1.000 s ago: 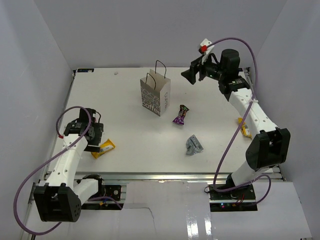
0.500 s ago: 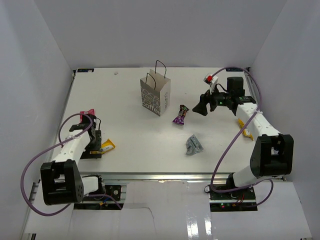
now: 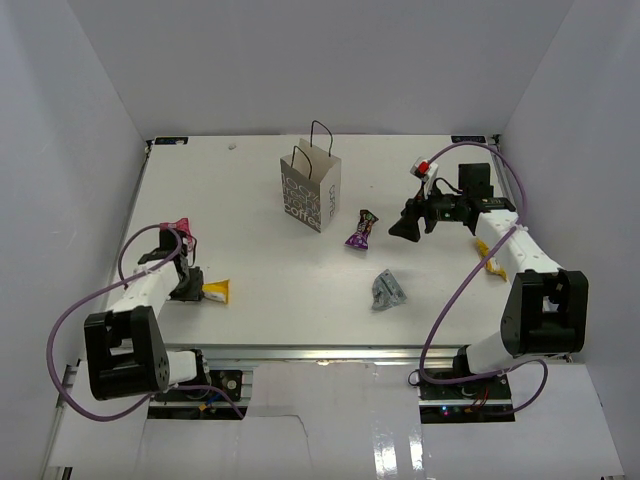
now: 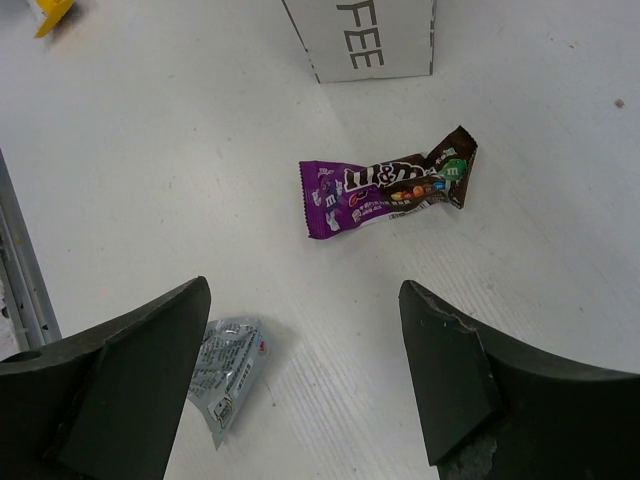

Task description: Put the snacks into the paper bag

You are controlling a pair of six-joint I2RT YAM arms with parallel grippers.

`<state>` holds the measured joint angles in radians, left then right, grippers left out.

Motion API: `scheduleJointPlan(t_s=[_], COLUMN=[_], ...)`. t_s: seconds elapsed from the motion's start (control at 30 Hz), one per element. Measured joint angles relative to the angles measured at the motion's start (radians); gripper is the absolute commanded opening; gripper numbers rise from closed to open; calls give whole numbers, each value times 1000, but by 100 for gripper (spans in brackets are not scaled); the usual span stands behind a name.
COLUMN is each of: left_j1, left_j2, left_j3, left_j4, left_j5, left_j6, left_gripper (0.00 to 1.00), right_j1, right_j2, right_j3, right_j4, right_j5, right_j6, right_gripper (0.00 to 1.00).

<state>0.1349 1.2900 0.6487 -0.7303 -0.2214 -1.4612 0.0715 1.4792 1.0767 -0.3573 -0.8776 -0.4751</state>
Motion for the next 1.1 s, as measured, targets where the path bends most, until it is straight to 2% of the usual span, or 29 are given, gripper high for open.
scheduleJointPlan(t_s=[0.13, 0.3, 0.43, 0.5, 0.6, 0.77, 1.1], left_j1=[0, 1, -26, -75, -189, -329, -367], left_j2=[-45, -100, -87, -52, 36, 200, 439], left_j3=[18, 99, 170, 236, 412, 765, 1160], left_j4=[13, 131, 261, 311, 355, 430, 548], left_j5=[28, 178, 351, 419, 475, 520, 552], left_j6=[89, 269, 391, 444, 527, 653, 719], left_gripper=[19, 6, 4, 2, 0, 0, 6], right_j1=[-2, -6, -6, -6, -6, -6, -6], right_j2=[0, 0, 0, 0, 0, -3, -39], right_j3=[0, 0, 0, 0, 0, 0, -4], right_j4=[-5, -8, -8, -8, -8, -8, -8], right_j5=[-8, -12, -13, -14, -15, -15, -15], right_j6=[-4, -4, -4, -4, -5, -5, -5], right_gripper=[81, 81, 81, 81, 81, 81, 81])
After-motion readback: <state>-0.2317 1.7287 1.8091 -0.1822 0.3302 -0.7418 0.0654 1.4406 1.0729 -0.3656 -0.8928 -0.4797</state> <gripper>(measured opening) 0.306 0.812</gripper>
